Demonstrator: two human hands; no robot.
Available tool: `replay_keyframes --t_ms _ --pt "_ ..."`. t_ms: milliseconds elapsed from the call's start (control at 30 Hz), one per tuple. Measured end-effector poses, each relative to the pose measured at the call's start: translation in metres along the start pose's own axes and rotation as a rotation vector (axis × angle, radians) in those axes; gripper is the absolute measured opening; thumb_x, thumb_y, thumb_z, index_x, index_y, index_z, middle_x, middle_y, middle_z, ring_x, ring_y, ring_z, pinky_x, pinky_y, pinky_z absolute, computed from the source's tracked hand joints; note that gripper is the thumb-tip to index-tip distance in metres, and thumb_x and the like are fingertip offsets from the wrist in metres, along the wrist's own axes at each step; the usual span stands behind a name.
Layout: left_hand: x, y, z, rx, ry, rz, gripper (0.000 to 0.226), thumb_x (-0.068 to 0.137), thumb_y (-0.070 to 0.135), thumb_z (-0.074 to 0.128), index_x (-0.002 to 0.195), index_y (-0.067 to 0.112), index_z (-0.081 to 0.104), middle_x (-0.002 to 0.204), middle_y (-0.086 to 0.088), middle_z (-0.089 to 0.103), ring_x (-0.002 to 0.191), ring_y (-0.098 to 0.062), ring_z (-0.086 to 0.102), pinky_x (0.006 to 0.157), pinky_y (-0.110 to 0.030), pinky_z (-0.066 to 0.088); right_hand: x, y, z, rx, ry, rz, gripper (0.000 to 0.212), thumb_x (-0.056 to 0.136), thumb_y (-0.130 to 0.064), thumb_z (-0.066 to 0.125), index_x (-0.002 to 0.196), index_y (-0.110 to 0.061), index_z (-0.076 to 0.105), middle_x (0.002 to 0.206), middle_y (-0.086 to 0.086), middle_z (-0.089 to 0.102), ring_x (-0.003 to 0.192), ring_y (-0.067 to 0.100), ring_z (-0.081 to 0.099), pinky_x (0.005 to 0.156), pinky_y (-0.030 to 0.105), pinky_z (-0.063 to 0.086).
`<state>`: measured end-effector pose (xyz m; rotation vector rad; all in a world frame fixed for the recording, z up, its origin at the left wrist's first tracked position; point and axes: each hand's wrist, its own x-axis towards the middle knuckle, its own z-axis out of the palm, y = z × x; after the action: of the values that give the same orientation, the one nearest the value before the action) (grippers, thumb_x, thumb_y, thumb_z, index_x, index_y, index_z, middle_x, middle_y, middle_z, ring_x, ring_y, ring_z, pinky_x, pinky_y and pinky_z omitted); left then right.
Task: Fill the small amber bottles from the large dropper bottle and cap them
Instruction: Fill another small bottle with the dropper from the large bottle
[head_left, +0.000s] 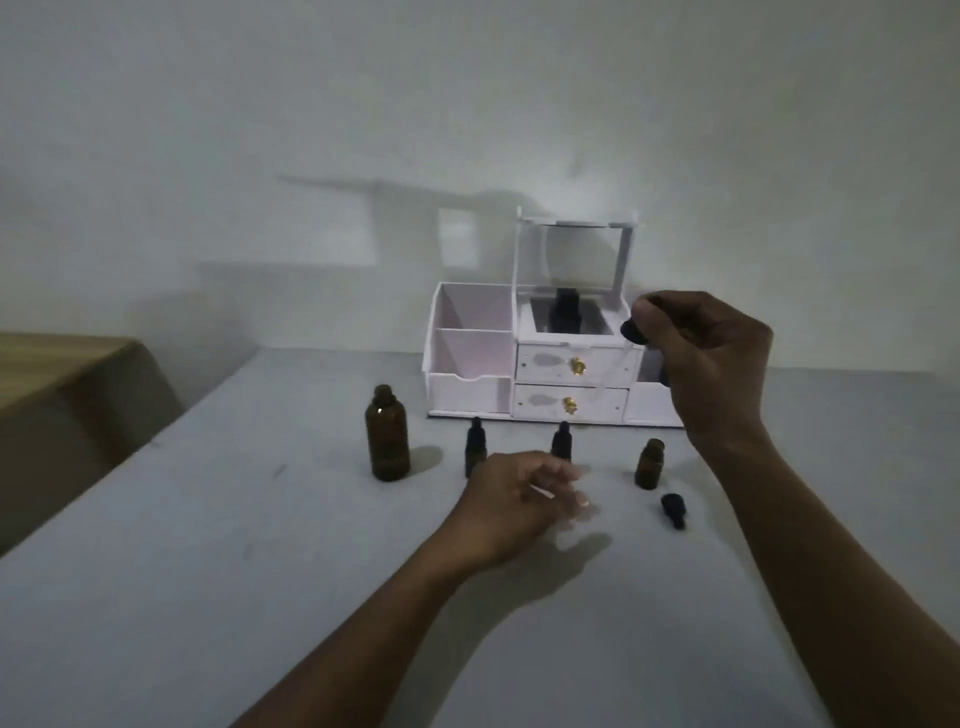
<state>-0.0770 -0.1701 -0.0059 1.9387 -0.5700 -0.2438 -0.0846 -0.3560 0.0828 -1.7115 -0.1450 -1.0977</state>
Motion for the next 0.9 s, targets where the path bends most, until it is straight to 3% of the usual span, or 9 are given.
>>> replay_keyframes --t_ms 167,267,400,533,633,767,900 --pt "-0.038 -0.026 -0.074 0.015 0.216 -0.026 0.015 0.080 0.027 0.078 0.094 0.030 0.074 0.088 0.011 0.074 0.082 -0.003 0.070 0.076 -0.017 0.054 -0.006 -0.024 0.055 0.072 -0.160 -0.035 0.011 0.089 -0.014 0.072 0.098 -0.019 0.073 0.082 -0.006 0.074 0.074 0.003 0.073 0.073 0.018 0.058" --pt "-0.044 -0.049 -0.111 0.083 0.448 -0.111 0.010 0.077 0.029 0.081 0.085 0.032 0.075 0.082 0.016 0.072 0.076 0.002 0.068 0.072 -0.013 0.050 -0.008 -0.031 0.087 0.110 -0.249 -0.017 0.009 0.090 -0.016 0.070 0.099 -0.019 0.073 0.083 -0.005 0.076 0.077 0.007 0.074 0.074 0.023 0.060" --pt "-0.037 -0.070 -0.139 0.080 0.634 -0.182 0.030 0.072 0.031 0.084 0.098 0.025 0.070 0.088 0.008 0.073 0.076 -0.001 0.067 0.064 -0.013 0.048 -0.009 -0.036 0.122 0.171 -0.300 0.031 0.010 0.090 -0.016 0.070 0.100 -0.015 0.074 0.086 0.001 0.077 0.079 0.011 0.075 0.075 0.030 0.062" --pt "-0.024 -0.081 -0.143 0.032 0.607 -0.171 0.059 0.067 0.033 0.088 0.120 0.029 0.060 0.104 0.012 0.064 0.086 -0.002 0.063 0.065 -0.010 0.045 -0.009 -0.035 0.146 0.177 -0.345 0.065 0.012 0.090 -0.017 0.070 0.101 -0.015 0.074 0.089 0.001 0.077 0.082 0.010 0.075 0.078 0.032 0.062" --pt "-0.018 -0.084 -0.142 -0.007 0.553 -0.127 0.070 0.063 0.030 0.091 0.125 0.029 0.059 0.109 0.012 0.063 0.094 -0.004 0.062 0.067 -0.009 0.044 -0.010 -0.032 0.156 0.156 -0.356 0.069 0.013 0.089 -0.019 0.072 0.101 -0.014 0.075 0.086 0.000 0.077 0.080 0.009 0.075 0.077 0.032 0.062" --pt "-0.012 -0.088 -0.143 -0.044 0.502 -0.065 0.065 0.063 0.024 0.090 0.122 0.028 0.063 0.113 0.011 0.067 0.103 -0.006 0.064 0.074 -0.010 0.049 -0.010 -0.028 0.165 0.141 -0.358 0.066 0.015 0.090 -0.020 0.071 0.103 -0.014 0.075 0.087 -0.002 0.077 0.080 0.006 0.075 0.074 0.025 0.061" --pt "-0.010 -0.091 -0.142 -0.042 0.467 -0.067 0.057 0.067 0.020 0.088 0.118 0.030 0.064 0.110 0.011 0.069 0.102 -0.009 0.066 0.092 -0.028 0.053 -0.008 -0.027 0.169 0.139 -0.363 0.057 0.010 0.089 -0.020 0.071 0.099 -0.019 0.074 0.083 -0.007 0.076 0.079 0.006 0.074 0.071 0.021 0.060"
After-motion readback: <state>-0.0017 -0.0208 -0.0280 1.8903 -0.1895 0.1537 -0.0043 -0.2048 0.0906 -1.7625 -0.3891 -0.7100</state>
